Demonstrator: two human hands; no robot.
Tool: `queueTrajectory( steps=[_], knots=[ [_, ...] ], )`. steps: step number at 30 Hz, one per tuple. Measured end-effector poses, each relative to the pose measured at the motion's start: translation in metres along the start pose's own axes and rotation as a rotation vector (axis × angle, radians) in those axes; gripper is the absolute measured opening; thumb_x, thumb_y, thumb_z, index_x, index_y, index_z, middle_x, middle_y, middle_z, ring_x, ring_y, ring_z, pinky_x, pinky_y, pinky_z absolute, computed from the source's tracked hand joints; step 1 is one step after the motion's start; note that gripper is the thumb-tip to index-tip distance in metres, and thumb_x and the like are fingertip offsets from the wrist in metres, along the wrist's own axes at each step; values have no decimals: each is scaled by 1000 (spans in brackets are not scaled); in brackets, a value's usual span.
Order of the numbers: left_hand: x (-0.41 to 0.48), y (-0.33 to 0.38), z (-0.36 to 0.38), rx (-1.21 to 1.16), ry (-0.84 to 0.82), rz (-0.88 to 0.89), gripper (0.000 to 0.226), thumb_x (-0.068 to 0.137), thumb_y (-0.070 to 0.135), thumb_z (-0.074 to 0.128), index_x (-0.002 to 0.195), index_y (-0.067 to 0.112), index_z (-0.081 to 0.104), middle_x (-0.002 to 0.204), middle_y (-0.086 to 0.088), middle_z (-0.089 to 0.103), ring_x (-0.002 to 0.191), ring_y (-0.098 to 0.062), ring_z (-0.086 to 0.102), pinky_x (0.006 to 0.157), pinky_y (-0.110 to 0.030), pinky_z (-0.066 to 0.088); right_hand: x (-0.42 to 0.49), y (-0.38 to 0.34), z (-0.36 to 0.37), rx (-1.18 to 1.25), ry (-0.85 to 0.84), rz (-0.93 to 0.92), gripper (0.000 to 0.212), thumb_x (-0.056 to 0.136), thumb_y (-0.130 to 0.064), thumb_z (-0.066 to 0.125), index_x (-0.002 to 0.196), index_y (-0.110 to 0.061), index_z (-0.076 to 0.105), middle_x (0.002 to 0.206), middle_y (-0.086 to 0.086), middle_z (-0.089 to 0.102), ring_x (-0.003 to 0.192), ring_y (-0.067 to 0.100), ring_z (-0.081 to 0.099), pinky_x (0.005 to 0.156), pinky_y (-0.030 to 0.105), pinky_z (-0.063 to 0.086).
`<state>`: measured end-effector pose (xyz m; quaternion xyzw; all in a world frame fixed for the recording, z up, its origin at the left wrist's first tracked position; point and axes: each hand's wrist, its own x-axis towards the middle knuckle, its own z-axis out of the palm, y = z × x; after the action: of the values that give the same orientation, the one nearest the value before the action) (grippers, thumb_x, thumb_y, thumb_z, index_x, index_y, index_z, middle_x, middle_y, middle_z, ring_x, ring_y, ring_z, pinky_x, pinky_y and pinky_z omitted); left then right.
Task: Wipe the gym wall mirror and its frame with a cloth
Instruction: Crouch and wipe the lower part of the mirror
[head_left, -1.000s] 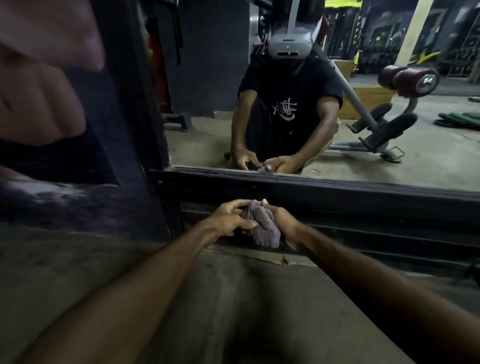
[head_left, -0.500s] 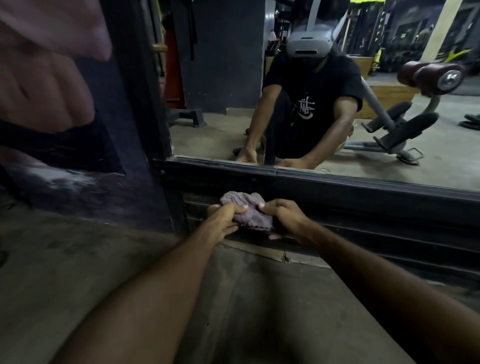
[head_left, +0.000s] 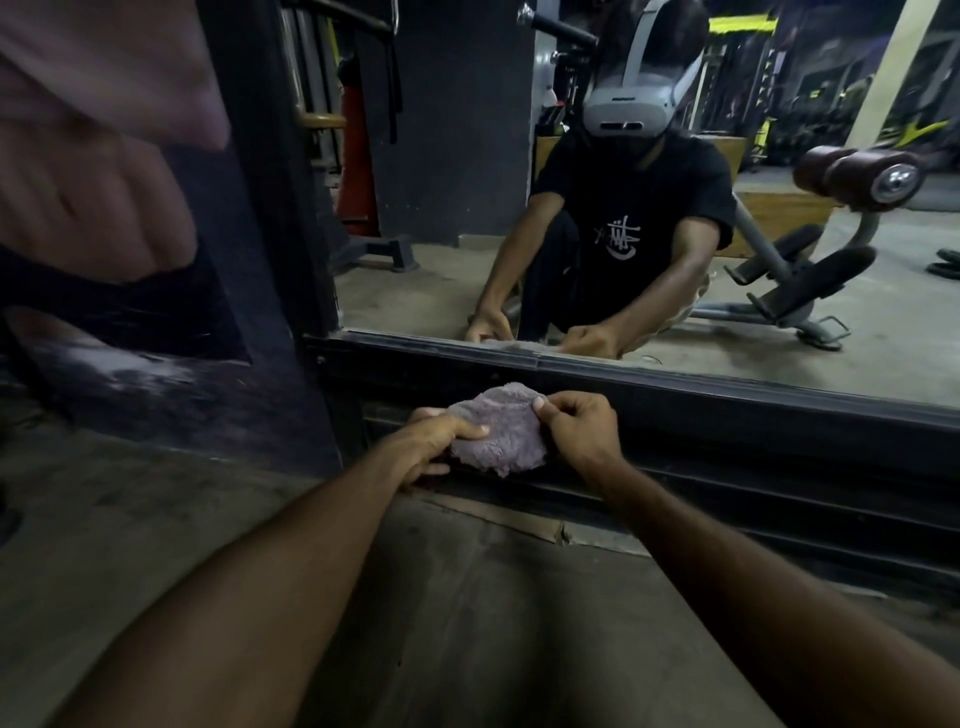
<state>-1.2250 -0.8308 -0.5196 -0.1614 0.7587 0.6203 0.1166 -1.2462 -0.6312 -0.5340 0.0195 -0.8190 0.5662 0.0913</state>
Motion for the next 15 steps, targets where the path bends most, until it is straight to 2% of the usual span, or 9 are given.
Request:
queueTrajectory(
  steps=[3, 5, 7, 9, 12, 14, 15],
  knots=[
    [-5, 17, -7, 150, -84, 97, 27, 81, 23, 82, 106, 30, 72, 103, 5, 74, 98, -14, 65, 84, -34, 49, 0, -11, 4, 96, -25, -33, 20, 101, -27, 63, 85, -15, 69, 83, 2, 72, 79, 19, 68, 76, 43, 59],
    [-8, 30, -13, 110, -163, 180, 26, 79, 24, 84, 103, 23, 74, 100, 0, 76, 94, -18, 69, 86, -36, 50, 1, -23, 6, 162, -32, -59, 20, 102, -23, 61, 87, -11, 63, 82, 3, 67, 77, 20, 61, 76, 43, 55],
    [-9, 45, -17, 71, -136, 251, 25, 80, 18, 84, 103, 11, 76, 100, -8, 77, 95, -23, 71, 92, -38, 53, 3, -37, 6, 202, -16, -107, 15, 101, -22, 62, 90, -12, 64, 84, 3, 68, 78, 21, 63, 79, 42, 55],
    [-12, 63, -19, 90, -36, 299, 23, 83, 9, 81, 105, 6, 76, 101, -11, 78, 100, -26, 73, 96, -39, 55, 4, -52, 5, 210, 56, -177, 6, 98, -25, 67, 98, -19, 65, 95, 0, 71, 91, 19, 67, 87, 43, 58],
    [-15, 91, -21, 71, 68, 331, 25, 82, 4, 79, 106, 4, 75, 99, -12, 78, 101, -28, 73, 94, -38, 56, 0, -74, 8, 185, 125, -302, 28, 95, -28, 71, 121, -22, 61, 114, -4, 68, 105, 13, 64, 94, 35, 54],
    [-20, 110, -24, 45, 66, 358, 26, 83, 3, 76, 108, 2, 73, 98, -12, 78, 98, -25, 73, 89, -33, 57, -3, -90, 14, 187, 122, -370, 39, 93, -26, 73, 129, -22, 58, 121, -8, 65, 112, 7, 60, 97, 26, 51],
    [-23, 118, -28, 41, 56, 385, 26, 83, 2, 75, 110, 1, 73, 98, -12, 78, 94, -23, 73, 86, -31, 57, -2, -95, 16, 188, 131, -387, 41, 92, -24, 73, 130, -22, 58, 121, -8, 65, 112, 6, 60, 99, 27, 51]
  ],
)
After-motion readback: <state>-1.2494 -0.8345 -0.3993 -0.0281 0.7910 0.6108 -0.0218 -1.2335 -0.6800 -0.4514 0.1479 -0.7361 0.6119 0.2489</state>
